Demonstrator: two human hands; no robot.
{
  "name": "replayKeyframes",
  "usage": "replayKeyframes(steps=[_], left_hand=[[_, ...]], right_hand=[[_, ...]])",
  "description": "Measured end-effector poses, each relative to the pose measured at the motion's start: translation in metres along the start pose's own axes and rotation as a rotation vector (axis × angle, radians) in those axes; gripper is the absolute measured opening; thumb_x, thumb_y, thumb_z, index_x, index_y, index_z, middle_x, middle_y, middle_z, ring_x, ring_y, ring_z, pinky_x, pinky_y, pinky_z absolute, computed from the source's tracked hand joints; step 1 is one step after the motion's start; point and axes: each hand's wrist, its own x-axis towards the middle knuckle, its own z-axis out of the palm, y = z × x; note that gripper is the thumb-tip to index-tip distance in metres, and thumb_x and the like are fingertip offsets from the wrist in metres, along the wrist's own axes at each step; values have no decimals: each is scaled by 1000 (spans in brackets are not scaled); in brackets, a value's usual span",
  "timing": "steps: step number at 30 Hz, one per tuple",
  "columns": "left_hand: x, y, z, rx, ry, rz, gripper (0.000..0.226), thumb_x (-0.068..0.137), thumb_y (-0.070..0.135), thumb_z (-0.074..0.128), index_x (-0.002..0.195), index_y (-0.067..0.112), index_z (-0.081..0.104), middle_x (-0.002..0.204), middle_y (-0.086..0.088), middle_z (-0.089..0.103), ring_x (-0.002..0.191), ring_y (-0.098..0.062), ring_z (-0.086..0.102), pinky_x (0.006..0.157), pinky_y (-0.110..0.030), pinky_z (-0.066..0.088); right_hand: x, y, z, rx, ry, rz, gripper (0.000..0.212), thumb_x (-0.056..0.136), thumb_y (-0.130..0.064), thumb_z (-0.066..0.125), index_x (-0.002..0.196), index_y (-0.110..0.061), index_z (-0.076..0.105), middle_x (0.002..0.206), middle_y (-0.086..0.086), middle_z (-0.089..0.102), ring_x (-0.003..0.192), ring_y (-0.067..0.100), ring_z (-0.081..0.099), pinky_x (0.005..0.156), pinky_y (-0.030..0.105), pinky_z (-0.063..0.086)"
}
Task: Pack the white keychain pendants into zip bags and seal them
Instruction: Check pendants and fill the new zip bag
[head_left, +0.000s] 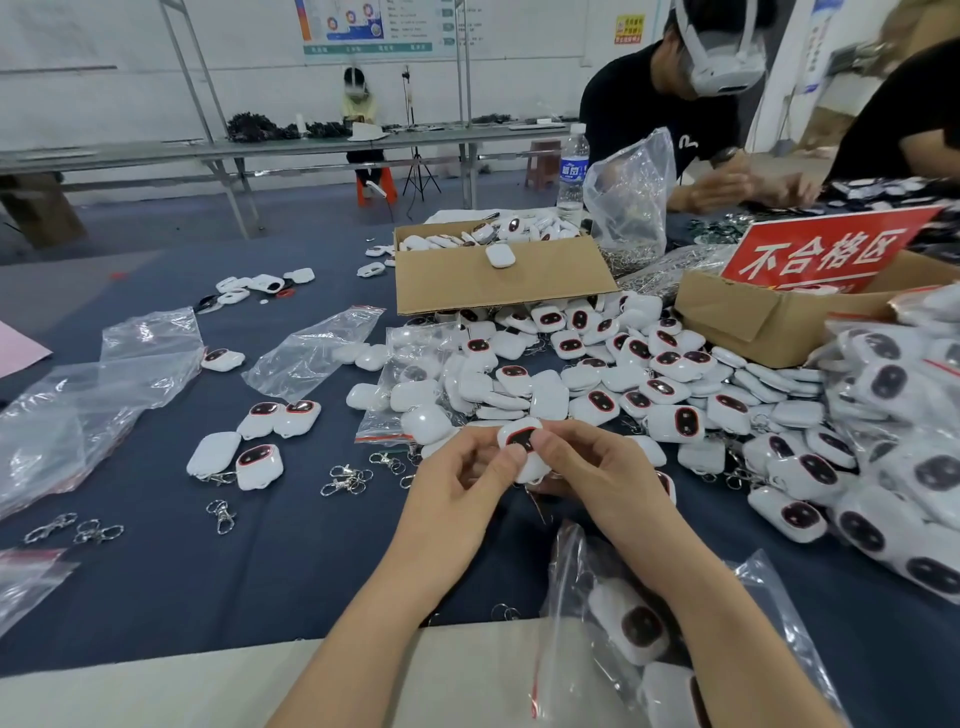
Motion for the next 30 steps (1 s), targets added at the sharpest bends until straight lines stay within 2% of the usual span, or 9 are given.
replayKeyframes(steps=[2, 7, 12, 15, 16, 18, 21, 24, 30], left_hand=[[0, 0, 0, 6, 3, 0, 11, 98, 26, 67, 102, 33, 73, 101, -12, 72, 100, -35, 64, 90, -32, 52], [0, 1, 1, -3, 1, -5, 11, 98, 24, 67, 104, 30, 74, 102, -14, 72, 102, -36, 64, 95, -41, 52], [-1, 1, 3, 11, 10, 27, 14, 98, 22, 66, 108, 28, 74, 103, -16, 71, 99, -34, 64, 90, -34, 52], [-2, -1, 4, 23, 11, 48, 18, 96, 17, 69, 109, 30, 72, 95, -3, 72, 80, -14, 64, 78, -22, 56], [-2, -1, 4, 25, 13, 49, 21, 95, 14, 70, 109, 30, 71, 90, 4, 71, 77, -6, 63, 74, -17, 54], [-2, -2, 5, 31, 21, 49, 24, 94, 10, 70, 109, 30, 69, 87, 12, 71, 76, 0, 61, 73, -13, 51], [-2, -3, 6, 60, 42, 58, 24, 94, 11, 70, 108, 31, 69, 94, 9, 72, 81, -11, 64, 77, -18, 54], [-2, -6, 7, 78, 43, 65, 26, 95, 10, 68, 109, 32, 68, 95, 5, 72, 90, -23, 64, 82, -23, 55], [-1, -5, 7, 84, 46, 72, 29, 94, 8, 68, 107, 34, 69, 98, 8, 73, 92, -20, 65, 82, -19, 54]], right_hand=[[0, -1, 1, 7, -4, 11, 10, 88, -38, 70, 92, -34, 79, 83, -7, 75, 83, 16, 73, 68, 21, 58], [0, -1, 1, 7, 4, 33, 11, 93, -32, 69, 92, -30, 79, 82, -5, 74, 81, 16, 73, 69, 26, 60], [1, 1, 2, 2, 13, 17, 12, 94, -31, 68, 95, -25, 79, 85, -3, 75, 79, 9, 69, 73, 26, 60], [2, 2, 2, -2, 9, 13, 15, 93, -32, 68, 99, -23, 78, 94, 0, 77, 89, 17, 74, 76, 28, 61], [2, 2, 2, -5, 7, 13, 18, 91, -33, 69, 102, -22, 78, 97, 2, 78, 93, 20, 74, 79, 30, 61], [3, 3, 3, 15, 13, 25, 23, 86, -35, 70, 104, -20, 76, 100, 5, 78, 95, 21, 74, 80, 29, 61], [3, 3, 4, 57, 8, 35, 14, 86, -27, 71, 97, -20, 77, 99, 8, 77, 91, 17, 74, 75, 23, 60], [2, 2, 4, 65, -13, 28, 15, 82, -29, 72, 93, -20, 78, 98, 5, 78, 89, 15, 74, 74, 21, 59], [2, 2, 4, 66, -7, 33, 8, 90, -18, 70, 94, -17, 77, 92, 4, 78, 85, 13, 74, 72, 19, 58]])
